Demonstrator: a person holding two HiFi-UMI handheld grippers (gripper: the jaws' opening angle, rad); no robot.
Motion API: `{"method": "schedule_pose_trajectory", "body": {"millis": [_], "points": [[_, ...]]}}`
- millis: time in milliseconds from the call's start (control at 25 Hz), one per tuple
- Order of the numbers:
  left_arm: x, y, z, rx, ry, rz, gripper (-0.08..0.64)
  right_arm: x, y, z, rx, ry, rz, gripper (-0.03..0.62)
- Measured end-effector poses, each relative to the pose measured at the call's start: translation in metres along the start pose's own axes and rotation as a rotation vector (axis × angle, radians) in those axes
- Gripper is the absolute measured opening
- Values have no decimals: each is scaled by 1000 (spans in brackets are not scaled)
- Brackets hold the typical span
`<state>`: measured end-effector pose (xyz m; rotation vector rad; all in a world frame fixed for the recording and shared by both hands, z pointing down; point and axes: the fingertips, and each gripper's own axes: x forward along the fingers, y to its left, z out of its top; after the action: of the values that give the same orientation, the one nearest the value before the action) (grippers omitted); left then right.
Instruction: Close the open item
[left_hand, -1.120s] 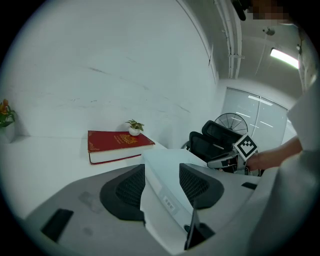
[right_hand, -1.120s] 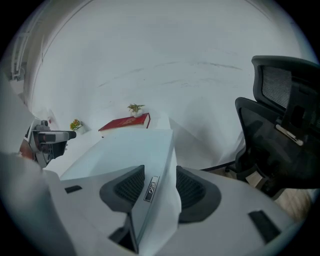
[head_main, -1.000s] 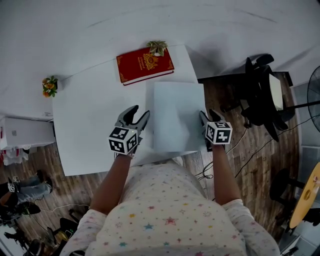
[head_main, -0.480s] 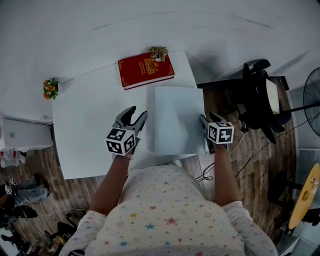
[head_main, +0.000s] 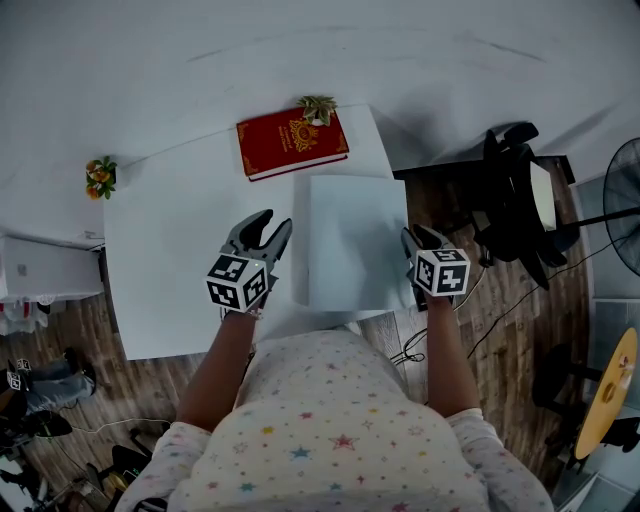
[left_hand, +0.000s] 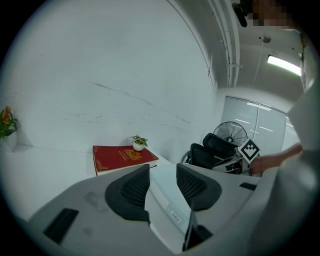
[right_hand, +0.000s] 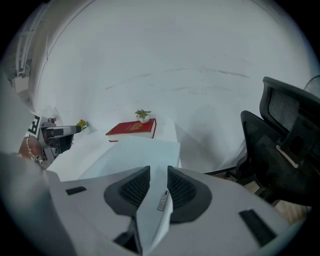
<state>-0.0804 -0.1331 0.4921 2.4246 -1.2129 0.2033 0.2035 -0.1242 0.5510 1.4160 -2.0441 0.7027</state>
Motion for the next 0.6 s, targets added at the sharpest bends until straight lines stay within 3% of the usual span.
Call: {"method": "schedule_pose_trajectory", "body": {"millis": [360,600], "points": [[-6,-5,20,20,-31,-18,106,-19,13,33,-10,-88,15,43],[-10,-12,45,60,-91,-16,58,-42,20,69,-27,-211,7,14]]}}
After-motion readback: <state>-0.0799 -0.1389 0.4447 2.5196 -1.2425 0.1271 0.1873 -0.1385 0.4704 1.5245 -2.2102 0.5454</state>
